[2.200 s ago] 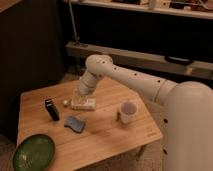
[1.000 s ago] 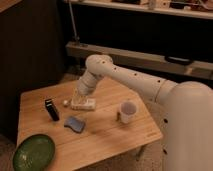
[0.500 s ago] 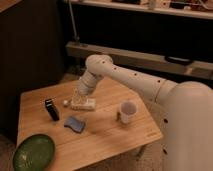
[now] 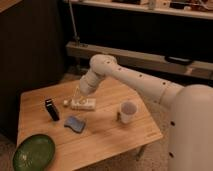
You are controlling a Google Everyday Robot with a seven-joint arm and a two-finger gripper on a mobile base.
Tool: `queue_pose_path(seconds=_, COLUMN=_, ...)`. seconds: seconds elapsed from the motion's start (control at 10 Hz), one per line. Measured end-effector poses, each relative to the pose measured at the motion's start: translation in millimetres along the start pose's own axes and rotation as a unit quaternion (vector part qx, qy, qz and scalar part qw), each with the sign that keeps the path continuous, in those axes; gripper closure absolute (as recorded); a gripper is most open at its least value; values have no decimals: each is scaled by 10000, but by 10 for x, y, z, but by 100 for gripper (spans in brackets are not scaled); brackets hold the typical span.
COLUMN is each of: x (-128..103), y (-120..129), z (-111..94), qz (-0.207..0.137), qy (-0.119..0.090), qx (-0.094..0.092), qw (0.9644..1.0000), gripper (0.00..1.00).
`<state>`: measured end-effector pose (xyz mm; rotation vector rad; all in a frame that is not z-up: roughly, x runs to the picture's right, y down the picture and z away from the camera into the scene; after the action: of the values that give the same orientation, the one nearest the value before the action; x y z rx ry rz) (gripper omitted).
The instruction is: Knock the eraser over
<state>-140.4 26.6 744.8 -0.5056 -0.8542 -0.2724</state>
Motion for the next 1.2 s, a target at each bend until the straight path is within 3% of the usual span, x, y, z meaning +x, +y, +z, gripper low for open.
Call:
queue_pose_path(seconds=0.2, x=-181, y=-203, z=-273, qz=-515, qy=-306, qx=426, qw=9973, gripper=95)
queue_pose_path(seconds=0.4, x=-323, y=-384, z=-277, qz=-773, qy=-384, qx=357, qw=9956, gripper=95)
queue_pose_path(seconds=0.7, x=-428, y=-679, z=56, qz=-986, qy=-377, qx=-81, qw=9944, gripper=95)
queue_pose_path(seconds=0.8, x=-418, y=-760, z=276, qz=-1026, qy=-366, qx=-308, qw=9936, gripper=95)
queue_pose_path(seconds=1.2, x=-273, y=-695, z=773, qz=-948, qy=-372, qx=-913, qw=9906, gripper=95)
